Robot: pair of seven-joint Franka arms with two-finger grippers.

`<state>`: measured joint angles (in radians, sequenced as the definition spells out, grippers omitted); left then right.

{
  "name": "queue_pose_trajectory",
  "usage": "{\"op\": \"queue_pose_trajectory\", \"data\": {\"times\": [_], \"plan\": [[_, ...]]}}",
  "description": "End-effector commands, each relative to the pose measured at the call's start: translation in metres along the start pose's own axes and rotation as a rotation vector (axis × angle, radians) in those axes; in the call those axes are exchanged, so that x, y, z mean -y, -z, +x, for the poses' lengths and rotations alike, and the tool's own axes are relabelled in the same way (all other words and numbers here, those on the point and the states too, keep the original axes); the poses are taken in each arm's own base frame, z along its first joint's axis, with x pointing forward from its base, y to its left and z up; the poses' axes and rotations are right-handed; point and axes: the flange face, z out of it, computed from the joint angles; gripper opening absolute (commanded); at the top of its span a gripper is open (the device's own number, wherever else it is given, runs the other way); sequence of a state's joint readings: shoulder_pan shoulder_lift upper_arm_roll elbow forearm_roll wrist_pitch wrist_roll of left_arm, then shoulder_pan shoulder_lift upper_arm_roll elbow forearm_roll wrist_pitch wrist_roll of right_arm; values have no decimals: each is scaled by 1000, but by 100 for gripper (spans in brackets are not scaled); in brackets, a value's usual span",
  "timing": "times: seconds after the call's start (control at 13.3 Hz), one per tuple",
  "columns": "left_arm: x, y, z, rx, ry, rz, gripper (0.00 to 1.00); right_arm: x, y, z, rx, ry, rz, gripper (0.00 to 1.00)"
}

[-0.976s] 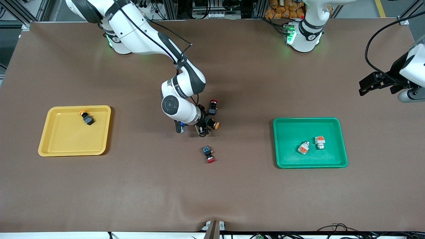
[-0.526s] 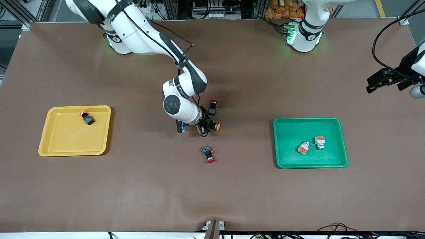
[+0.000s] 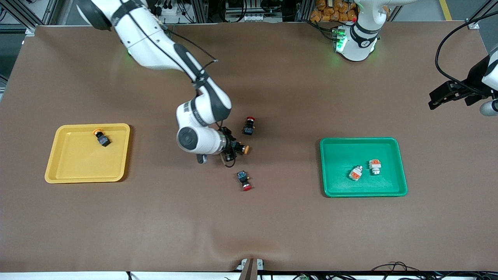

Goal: Place green and yellow buttons in trays
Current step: 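Carry the yellow button to the yellow tray with the right gripper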

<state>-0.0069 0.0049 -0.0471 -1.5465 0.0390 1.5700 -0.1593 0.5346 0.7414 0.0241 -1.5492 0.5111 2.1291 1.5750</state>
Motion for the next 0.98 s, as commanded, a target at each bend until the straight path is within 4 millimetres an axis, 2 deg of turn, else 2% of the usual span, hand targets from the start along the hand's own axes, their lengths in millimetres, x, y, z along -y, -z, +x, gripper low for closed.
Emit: {"op": "queue_pose_trajectory", "data": {"times": [0.0,0.08,0.23,0.3,0.45,0.6,0.9], "plan": [[-2,8,-9,9,42,-24,100,-9,66,43,41,171,-99,0],[-4,8,-9,11,69,-32,100,-16,89,63,33,256,-136,0],[-4,8,-9,10,74,-33,100,-28,133,119,-4,389,-207,0],[-5,8,-10,12,74,-33,100,-35,149,141,-7,479,-232,0],[-8,7,-11,23,69,-31,100,-51,177,201,-8,702,-290,0],[-11,7,-12,25,66,-30,100,-64,192,263,19,930,-311,0],[-20,5,-13,28,54,-30,100,-82,216,371,-18,1152,-302,0]]}}
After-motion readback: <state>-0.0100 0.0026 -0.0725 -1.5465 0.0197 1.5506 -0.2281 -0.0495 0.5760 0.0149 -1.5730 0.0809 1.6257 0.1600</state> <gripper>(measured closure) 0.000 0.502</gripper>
